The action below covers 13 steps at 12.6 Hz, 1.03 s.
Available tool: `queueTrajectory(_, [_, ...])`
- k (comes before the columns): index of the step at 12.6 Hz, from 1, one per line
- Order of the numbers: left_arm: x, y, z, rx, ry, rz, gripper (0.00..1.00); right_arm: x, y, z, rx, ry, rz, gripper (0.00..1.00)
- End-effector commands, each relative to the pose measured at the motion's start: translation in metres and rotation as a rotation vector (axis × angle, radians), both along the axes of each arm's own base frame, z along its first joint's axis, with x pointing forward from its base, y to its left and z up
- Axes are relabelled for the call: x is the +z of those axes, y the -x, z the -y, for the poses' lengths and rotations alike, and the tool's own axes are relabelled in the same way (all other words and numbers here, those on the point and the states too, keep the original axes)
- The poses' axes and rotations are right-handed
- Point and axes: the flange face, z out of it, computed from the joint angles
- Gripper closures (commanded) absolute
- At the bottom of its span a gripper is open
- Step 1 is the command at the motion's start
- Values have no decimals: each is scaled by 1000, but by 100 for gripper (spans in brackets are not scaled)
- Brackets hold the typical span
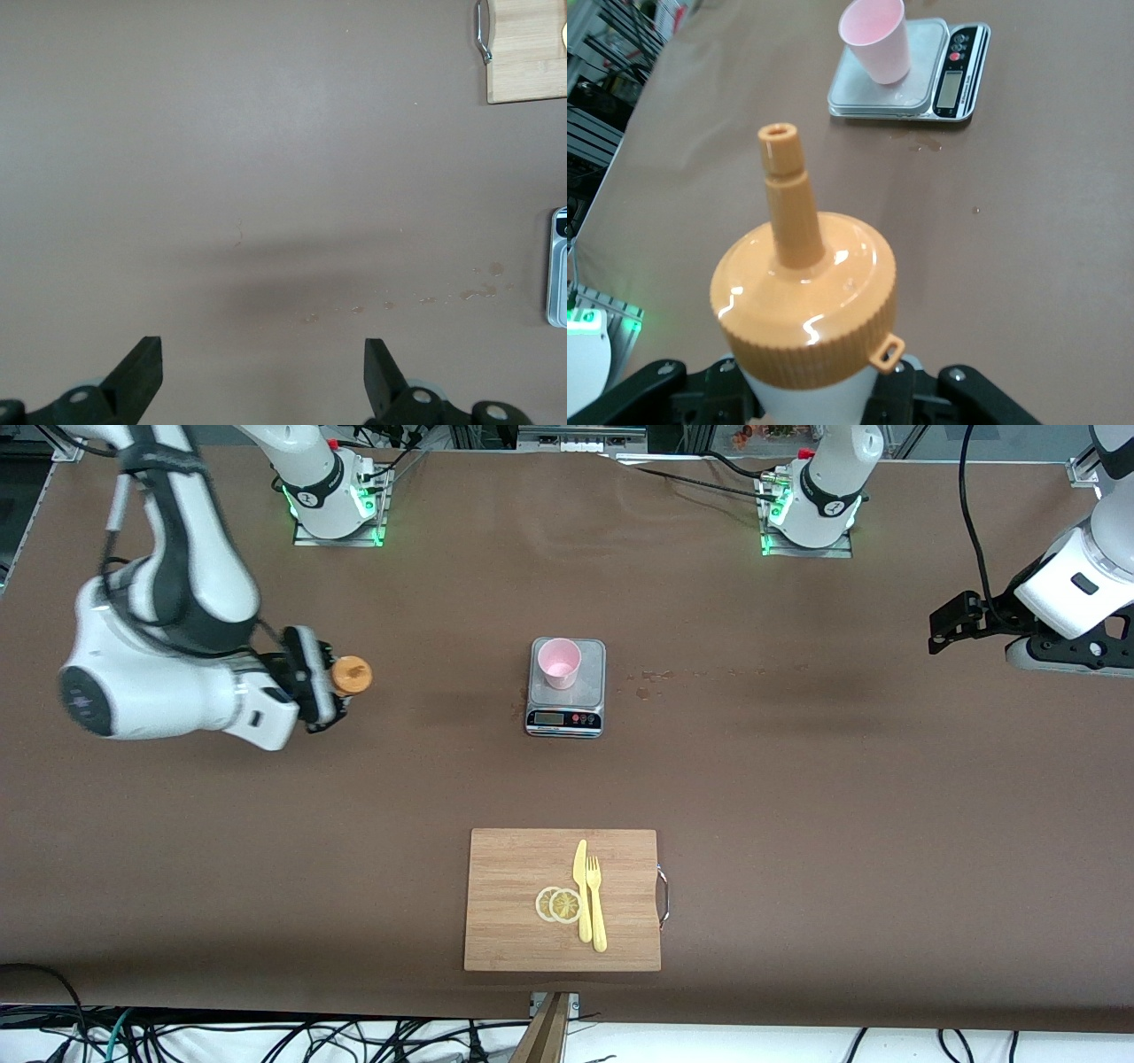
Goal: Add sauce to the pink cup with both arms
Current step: 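Carry the sauce bottle with the right gripper back beside its spot, then lower the sauce bottle upright onto the table with the right gripper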
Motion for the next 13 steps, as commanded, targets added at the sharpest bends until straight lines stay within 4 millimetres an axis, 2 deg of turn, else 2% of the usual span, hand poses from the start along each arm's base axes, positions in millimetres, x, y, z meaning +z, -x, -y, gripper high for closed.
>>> queueTrajectory(1, [5,-1,0,-7,1,-4,0,-7,13,65,24,-198,13,76])
queueTrajectory(2, [4,-2,0,-7,1,-6,0,-19,16,92,32,-252,19,76])
queueTrajectory(4, [3,-1,0,-9,1,-10,0,-40,24,130,46,-342,18,76])
queueTrajectory(7, [2,-3,0,-7,1,-12,0,-99,35,172,31,-486,16,75])
queueTrajectory(10, [1,-2,1,-9,1,-15,0,-157,38,176,-30,-579,-14,72])
queueTrajectory(13, [1,-2,1,-9,1,-15,0,-177,39,180,-62,-587,-28,72])
